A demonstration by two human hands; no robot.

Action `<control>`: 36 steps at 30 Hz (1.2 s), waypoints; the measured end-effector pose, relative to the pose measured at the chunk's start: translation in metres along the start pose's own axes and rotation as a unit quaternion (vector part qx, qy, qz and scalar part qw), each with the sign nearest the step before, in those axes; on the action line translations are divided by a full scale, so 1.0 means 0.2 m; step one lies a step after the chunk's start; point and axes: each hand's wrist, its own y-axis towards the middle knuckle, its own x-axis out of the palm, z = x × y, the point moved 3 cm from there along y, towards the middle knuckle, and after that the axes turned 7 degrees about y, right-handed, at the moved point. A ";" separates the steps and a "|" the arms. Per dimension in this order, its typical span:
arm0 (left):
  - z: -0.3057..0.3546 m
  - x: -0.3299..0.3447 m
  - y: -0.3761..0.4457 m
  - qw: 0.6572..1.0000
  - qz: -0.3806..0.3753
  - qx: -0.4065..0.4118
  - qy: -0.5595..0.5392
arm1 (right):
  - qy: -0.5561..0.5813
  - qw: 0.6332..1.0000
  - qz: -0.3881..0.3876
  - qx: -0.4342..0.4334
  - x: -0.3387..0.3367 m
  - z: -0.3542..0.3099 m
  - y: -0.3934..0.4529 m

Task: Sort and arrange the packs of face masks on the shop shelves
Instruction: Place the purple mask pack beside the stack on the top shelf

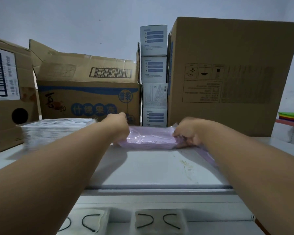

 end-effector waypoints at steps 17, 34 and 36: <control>0.04 0.14 0.08 0.996 0.006 0.041 0.083 | -0.135 0.984 0.098 -0.067 -0.05 0.04 0.14; 0.61 -0.07 -0.31 0.969 0.067 0.230 -0.060 | -0.295 0.924 0.175 -0.167 -0.33 0.04 -0.06; 0.69 -0.06 -0.34 0.972 0.037 0.223 -0.062 | -0.266 0.929 0.181 -0.185 -0.41 0.09 -0.11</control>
